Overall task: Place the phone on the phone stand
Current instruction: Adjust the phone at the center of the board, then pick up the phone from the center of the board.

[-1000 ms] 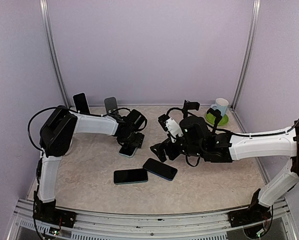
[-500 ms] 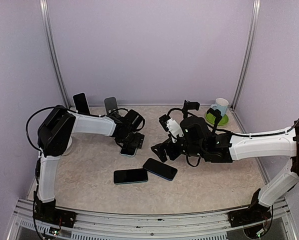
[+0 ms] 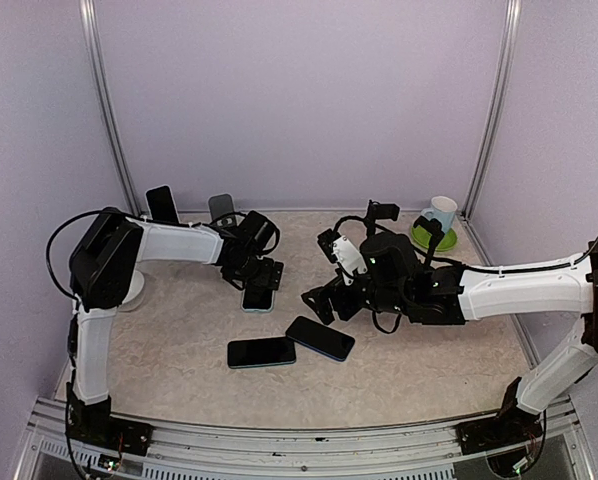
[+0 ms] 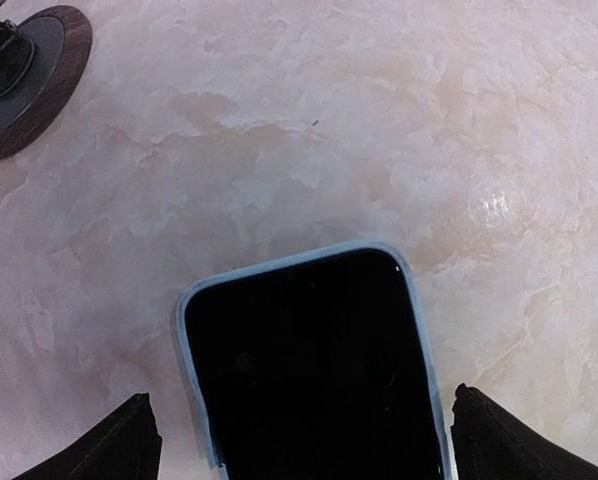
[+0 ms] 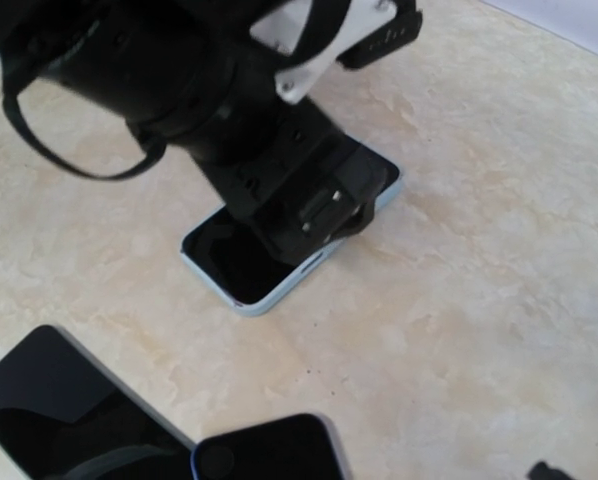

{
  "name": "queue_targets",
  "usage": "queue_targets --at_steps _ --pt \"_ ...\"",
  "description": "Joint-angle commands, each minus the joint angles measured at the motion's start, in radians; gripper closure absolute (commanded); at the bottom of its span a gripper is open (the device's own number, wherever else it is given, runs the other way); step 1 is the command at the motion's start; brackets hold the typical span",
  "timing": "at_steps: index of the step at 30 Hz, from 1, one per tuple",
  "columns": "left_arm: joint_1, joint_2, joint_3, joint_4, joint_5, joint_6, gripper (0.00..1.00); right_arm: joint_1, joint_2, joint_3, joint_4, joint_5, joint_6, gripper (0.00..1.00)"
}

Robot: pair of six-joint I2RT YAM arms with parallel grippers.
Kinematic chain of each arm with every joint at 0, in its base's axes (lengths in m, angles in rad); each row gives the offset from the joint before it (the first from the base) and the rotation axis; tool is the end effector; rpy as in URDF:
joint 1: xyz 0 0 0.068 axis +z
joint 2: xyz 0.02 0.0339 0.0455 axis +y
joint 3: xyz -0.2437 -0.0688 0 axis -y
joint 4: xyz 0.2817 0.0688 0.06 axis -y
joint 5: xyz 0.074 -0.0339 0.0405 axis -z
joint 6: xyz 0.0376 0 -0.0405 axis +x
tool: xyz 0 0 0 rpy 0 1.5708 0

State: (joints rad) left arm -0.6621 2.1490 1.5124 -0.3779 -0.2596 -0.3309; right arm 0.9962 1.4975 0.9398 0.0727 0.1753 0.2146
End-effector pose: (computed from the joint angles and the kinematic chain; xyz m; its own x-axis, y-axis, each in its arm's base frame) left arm 0.3795 -0.2836 0.1047 -0.7918 0.2190 -0.5702 0.2432 0.9694 0.0346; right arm 0.2072 0.3080 0.2066 -0.4057 -0.2408 -0.8817 -0.6717 0.7328 0.1090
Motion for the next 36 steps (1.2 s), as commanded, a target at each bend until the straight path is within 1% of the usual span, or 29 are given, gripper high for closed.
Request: queue_targets --at_steps 1,3,8,22,27,29,36 --pt "0.016 0.027 0.117 -0.046 -0.001 -0.003 0.01 -0.01 -0.021 0.025 -0.005 -0.005 -0.007 0.0" --pt "0.021 0.064 0.159 -0.075 0.012 -0.004 0.01 -0.01 -0.025 0.025 -0.007 -0.005 -0.006 0.0" --pt "0.023 0.109 0.197 -0.099 0.02 -0.013 0.01 -0.009 -0.043 0.017 -0.014 0.008 -0.009 0.0" --pt "0.033 0.148 0.192 -0.094 0.015 -0.033 0.01 -0.01 -0.053 -0.012 0.003 0.005 0.001 0.0" --pt "0.035 0.17 0.193 -0.106 0.024 -0.074 0.01 -0.01 -0.057 -0.021 0.007 0.008 0.001 0.0" --pt "0.036 0.175 0.19 -0.113 0.025 -0.077 0.03 -0.01 -0.056 -0.025 0.009 0.009 0.002 0.0" --pt "0.015 0.172 0.16 -0.107 0.007 -0.082 0.18 -0.01 -0.057 -0.031 0.017 0.009 0.005 0.0"
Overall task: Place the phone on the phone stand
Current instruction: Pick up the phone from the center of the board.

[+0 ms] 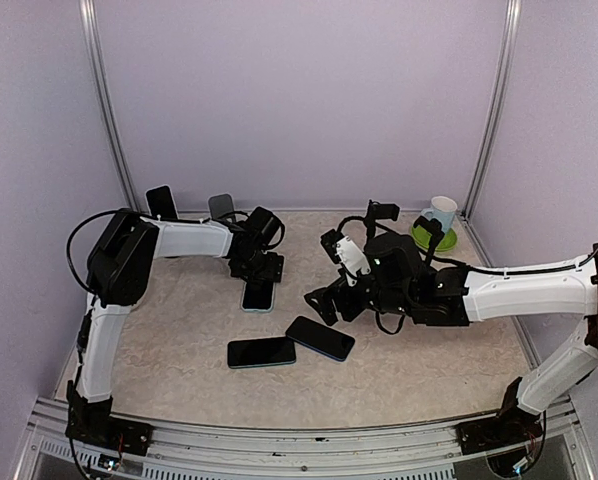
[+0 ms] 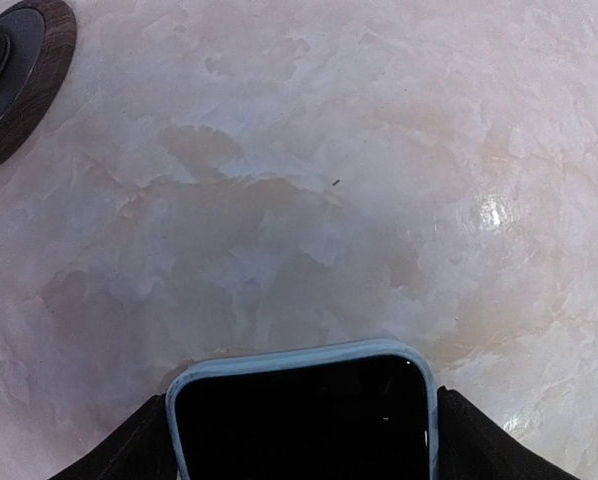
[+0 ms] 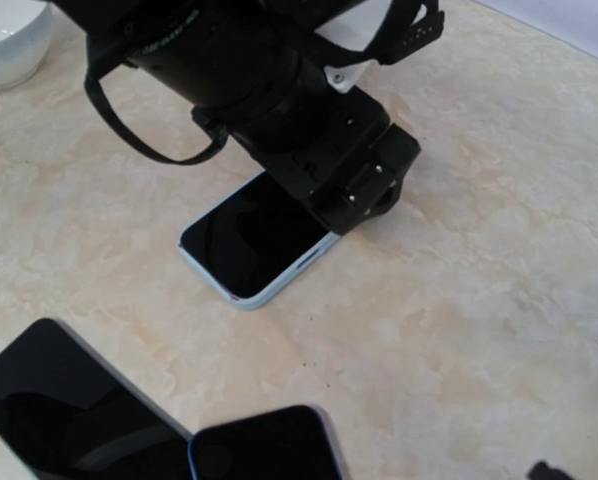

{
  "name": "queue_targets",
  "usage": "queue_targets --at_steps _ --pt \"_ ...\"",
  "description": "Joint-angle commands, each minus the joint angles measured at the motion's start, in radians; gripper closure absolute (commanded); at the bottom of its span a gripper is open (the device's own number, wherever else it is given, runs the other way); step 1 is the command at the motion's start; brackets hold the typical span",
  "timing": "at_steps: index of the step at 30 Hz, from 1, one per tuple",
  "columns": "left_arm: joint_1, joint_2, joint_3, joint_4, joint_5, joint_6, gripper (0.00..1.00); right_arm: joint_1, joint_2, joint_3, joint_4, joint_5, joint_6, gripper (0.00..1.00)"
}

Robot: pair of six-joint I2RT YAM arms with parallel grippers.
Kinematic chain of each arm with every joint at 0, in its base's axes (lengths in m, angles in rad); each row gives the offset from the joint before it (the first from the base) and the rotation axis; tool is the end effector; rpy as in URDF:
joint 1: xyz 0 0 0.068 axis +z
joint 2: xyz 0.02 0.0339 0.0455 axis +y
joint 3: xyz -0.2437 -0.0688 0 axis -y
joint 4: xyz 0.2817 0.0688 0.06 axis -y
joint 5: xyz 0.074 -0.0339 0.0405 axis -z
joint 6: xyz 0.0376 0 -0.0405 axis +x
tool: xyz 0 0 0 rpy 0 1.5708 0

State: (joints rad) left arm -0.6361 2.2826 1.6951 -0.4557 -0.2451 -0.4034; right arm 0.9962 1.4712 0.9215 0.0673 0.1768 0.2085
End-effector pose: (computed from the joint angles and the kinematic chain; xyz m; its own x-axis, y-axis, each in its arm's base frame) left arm 0.4097 -0.2912 0.0964 -0.8269 0.1373 -0.5453 0.1668 0.9860 -0.0048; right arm 0.2043 0.3033 0.2085 -0.4002 -0.2432 -0.8836 -0.6734 0.7320 0.1035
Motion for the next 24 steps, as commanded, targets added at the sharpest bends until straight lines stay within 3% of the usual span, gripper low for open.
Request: queue_targets --at_steps 1,6,15,24 --pt "-0.015 0.039 -0.024 -0.029 -0.013 -0.008 0.2 -0.009 -0.031 -0.014 0.023 0.008 0.012 0.0" --pt "-0.021 0.031 -0.039 -0.023 -0.017 -0.002 0.28 -0.009 -0.034 -0.016 0.024 0.007 0.01 0.0" --pt "-0.037 -0.046 -0.071 0.025 -0.053 0.011 0.31 -0.01 -0.042 -0.017 0.022 0.009 0.01 0.0" --pt "-0.037 -0.169 -0.168 0.133 -0.065 0.0 0.41 -0.017 -0.022 -0.008 0.027 -0.012 0.01 0.0"
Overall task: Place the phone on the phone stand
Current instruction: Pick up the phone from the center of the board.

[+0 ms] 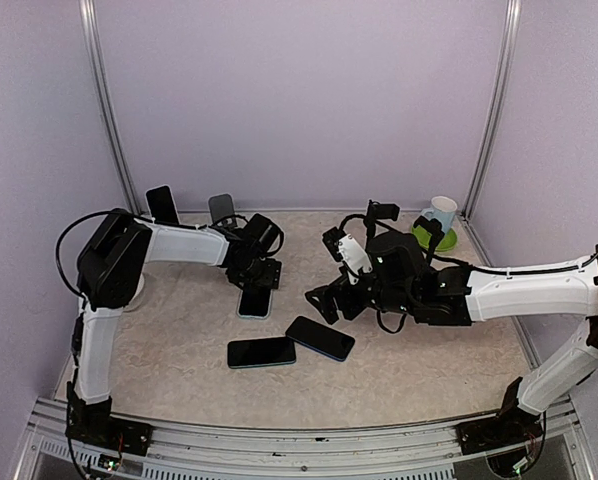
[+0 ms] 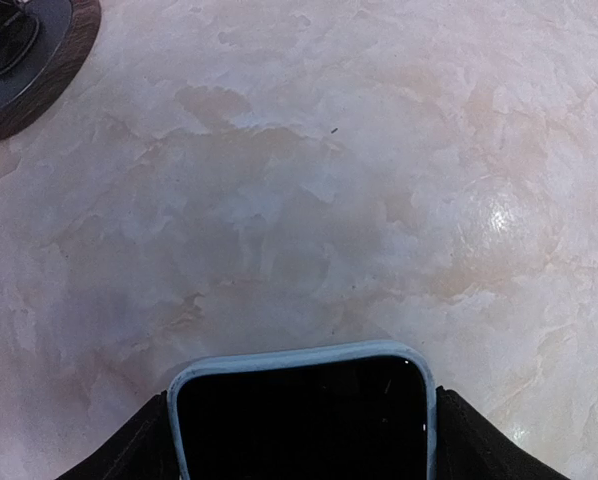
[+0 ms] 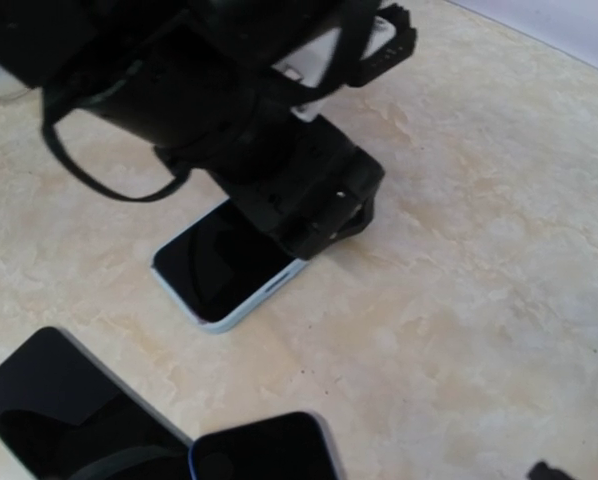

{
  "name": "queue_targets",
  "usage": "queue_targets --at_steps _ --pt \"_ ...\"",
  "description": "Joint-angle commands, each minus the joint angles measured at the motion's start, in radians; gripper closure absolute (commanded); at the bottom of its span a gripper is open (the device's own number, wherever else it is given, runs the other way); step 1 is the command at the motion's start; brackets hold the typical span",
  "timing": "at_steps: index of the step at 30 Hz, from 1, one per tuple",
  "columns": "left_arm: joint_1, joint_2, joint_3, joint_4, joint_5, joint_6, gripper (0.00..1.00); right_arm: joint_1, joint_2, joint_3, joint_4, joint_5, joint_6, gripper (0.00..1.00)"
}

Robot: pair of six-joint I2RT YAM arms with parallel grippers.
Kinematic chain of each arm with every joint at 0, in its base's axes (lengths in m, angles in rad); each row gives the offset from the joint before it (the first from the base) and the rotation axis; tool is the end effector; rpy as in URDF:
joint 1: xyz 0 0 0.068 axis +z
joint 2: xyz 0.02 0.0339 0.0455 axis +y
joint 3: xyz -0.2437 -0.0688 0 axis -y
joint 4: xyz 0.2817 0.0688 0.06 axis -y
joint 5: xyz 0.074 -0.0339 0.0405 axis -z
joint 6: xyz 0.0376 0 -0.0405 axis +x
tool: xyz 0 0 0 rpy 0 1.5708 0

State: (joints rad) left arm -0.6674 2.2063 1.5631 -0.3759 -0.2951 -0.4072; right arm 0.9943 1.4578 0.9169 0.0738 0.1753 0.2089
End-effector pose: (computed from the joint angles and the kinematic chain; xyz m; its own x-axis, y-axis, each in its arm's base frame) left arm 0.3867 -0.2908 0.0950 -0.8013 0.1490 -0.5794 0.1689 0.9854 0.0199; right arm 0.2039 0.3016 0.2120 -0.3937 -0.2309 -0.8898 -0.6736 0.7311 0.1083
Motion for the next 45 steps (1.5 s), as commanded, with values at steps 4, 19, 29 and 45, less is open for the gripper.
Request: queue_targets --at_steps 4,19,29,45 --pt "-0.004 -0.149 -0.068 0.09 -0.016 -0.004 0.42 -0.021 0.003 0.004 0.023 -0.026 0.011 0.0" --pt "-0.004 -0.265 -0.139 0.145 -0.004 -0.038 0.42 -0.055 0.132 -0.027 0.28 -0.211 0.014 0.0" --pt "-0.004 -0.339 -0.208 0.179 -0.006 -0.056 0.42 -0.103 0.415 0.037 0.543 -0.382 0.067 0.01" --pt "-0.003 -0.436 -0.304 0.235 0.02 -0.089 0.42 -0.117 0.75 0.351 0.566 -0.426 0.086 0.06"
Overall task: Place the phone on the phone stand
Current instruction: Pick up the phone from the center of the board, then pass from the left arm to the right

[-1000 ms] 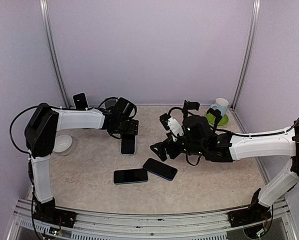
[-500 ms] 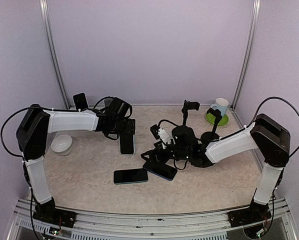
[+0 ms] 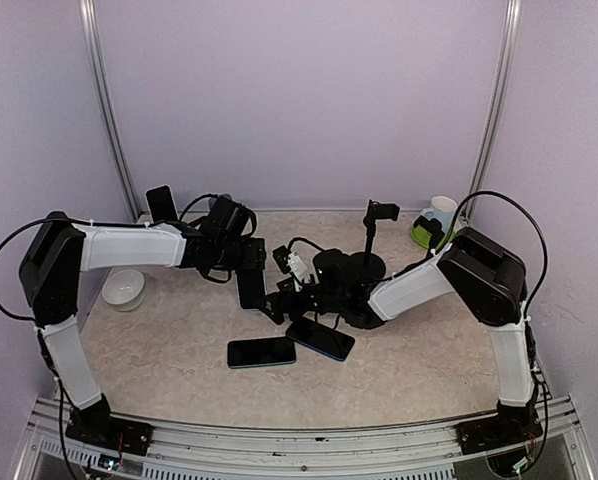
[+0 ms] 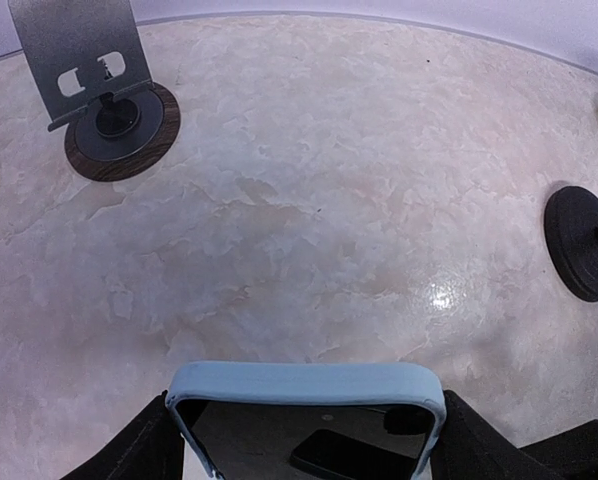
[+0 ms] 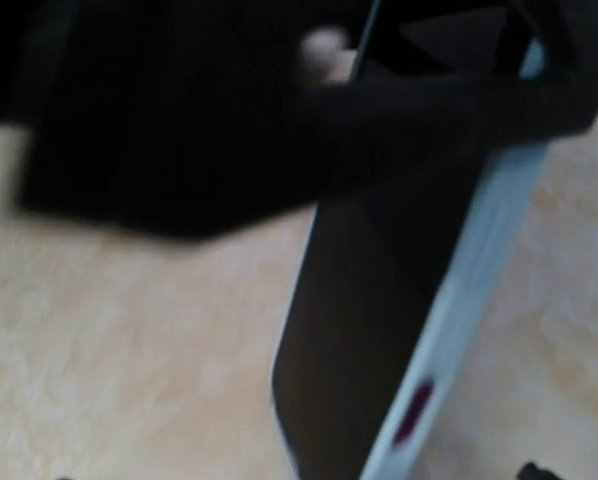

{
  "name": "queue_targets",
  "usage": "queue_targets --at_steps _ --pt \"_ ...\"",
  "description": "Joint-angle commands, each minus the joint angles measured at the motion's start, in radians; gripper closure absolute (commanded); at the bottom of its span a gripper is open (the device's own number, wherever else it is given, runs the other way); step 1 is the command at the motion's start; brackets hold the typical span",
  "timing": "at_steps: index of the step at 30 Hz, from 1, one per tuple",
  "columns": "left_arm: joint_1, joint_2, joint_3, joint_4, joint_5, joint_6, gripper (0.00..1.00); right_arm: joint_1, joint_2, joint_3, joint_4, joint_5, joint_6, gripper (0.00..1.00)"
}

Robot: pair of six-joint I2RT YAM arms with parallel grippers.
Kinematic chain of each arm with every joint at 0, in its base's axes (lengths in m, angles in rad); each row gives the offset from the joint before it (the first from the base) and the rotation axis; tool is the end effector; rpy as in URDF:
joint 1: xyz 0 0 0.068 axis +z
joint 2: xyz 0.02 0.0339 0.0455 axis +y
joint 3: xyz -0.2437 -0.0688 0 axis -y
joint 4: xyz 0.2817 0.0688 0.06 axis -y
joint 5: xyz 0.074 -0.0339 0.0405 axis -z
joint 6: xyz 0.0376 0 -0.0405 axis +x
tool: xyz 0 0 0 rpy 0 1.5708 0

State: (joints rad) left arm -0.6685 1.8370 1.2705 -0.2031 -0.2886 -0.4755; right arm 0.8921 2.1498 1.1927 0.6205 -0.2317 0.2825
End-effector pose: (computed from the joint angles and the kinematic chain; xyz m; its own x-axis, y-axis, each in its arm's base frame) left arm 0.3465 -0.2600 0.1715 -0.6841 -0.0189 -0.7292 0.1357 0.9789 -0.1527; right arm 0.2877 0.3705 0.0852 -0.4482 -0.1236 -0.8853 -0.8004 0.4964 0.3360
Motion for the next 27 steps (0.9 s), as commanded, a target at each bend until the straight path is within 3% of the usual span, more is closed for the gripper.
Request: queue_targets --at_steps 1,19,27 --pt "-0.002 -0.072 -0.017 0.064 0.013 -0.021 0.42 -0.016 0.069 0.09 0.015 -0.018 0.011 0.07" --pt "-0.002 -0.155 -0.082 0.092 0.036 -0.055 0.42 -0.042 0.219 0.268 0.003 -0.159 0.019 0.26" --pt "-0.007 -0.202 -0.096 0.081 0.036 -0.069 0.42 -0.042 0.211 0.261 0.041 -0.289 0.03 0.7"
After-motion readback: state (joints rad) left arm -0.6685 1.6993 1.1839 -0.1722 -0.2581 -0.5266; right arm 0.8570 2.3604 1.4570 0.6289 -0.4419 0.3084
